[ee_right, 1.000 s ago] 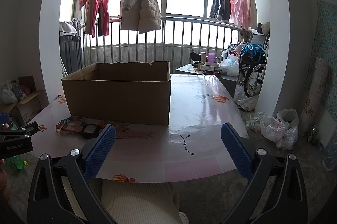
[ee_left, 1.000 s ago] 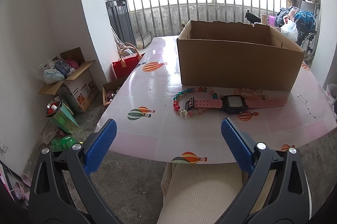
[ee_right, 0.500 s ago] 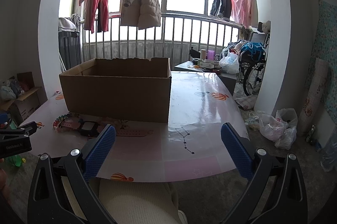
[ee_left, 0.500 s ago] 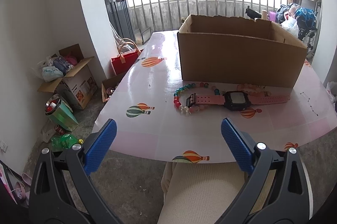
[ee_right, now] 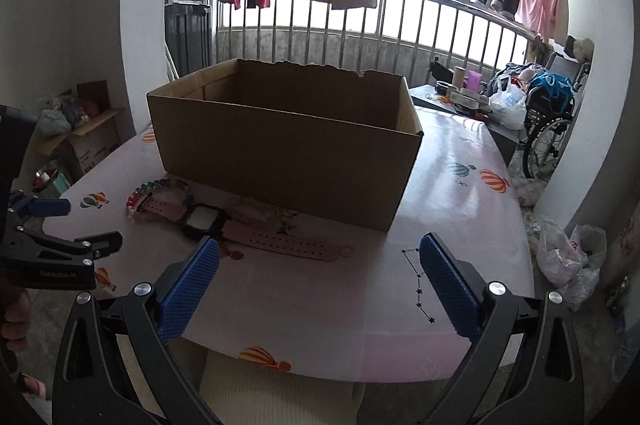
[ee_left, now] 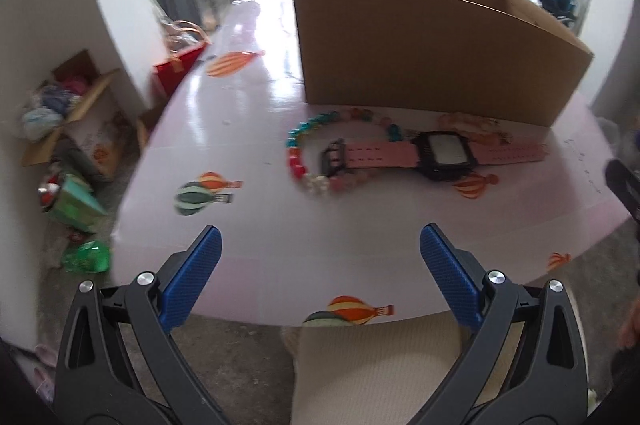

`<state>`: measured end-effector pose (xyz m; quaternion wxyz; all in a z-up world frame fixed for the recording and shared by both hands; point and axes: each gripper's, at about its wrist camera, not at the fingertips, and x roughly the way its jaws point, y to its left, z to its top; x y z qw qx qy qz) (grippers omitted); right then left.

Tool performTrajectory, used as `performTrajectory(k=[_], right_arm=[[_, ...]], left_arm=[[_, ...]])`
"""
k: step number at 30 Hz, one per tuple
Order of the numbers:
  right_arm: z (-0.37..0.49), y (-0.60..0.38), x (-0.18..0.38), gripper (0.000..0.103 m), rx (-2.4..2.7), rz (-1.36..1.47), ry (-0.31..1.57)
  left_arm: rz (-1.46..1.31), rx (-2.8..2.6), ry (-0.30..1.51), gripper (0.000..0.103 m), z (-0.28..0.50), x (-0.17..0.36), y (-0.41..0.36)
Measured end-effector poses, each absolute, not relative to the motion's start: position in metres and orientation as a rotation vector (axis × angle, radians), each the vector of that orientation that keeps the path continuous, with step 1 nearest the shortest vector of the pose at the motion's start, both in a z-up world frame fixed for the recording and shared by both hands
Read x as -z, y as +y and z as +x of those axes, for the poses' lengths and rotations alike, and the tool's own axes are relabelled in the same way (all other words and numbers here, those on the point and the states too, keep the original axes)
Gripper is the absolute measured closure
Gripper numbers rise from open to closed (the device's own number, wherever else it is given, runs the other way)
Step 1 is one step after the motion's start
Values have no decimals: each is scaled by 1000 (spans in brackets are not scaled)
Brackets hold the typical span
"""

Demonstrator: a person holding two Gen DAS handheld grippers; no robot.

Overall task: Organize jewelry
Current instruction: 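Move the left tool to the pink watch strap and close on it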

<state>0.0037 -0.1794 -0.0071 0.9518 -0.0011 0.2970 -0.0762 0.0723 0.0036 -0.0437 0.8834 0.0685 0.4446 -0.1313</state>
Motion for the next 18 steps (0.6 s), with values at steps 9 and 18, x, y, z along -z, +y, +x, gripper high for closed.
performTrajectory(k=[9,18], right_arm=[[42,-176,25,7,34,23,711],[66,-185,42,27,-84,115,766]], left_arm=[[-60,436,1014,7,95,57,10],[18,433,913,28,120,46,-2]])
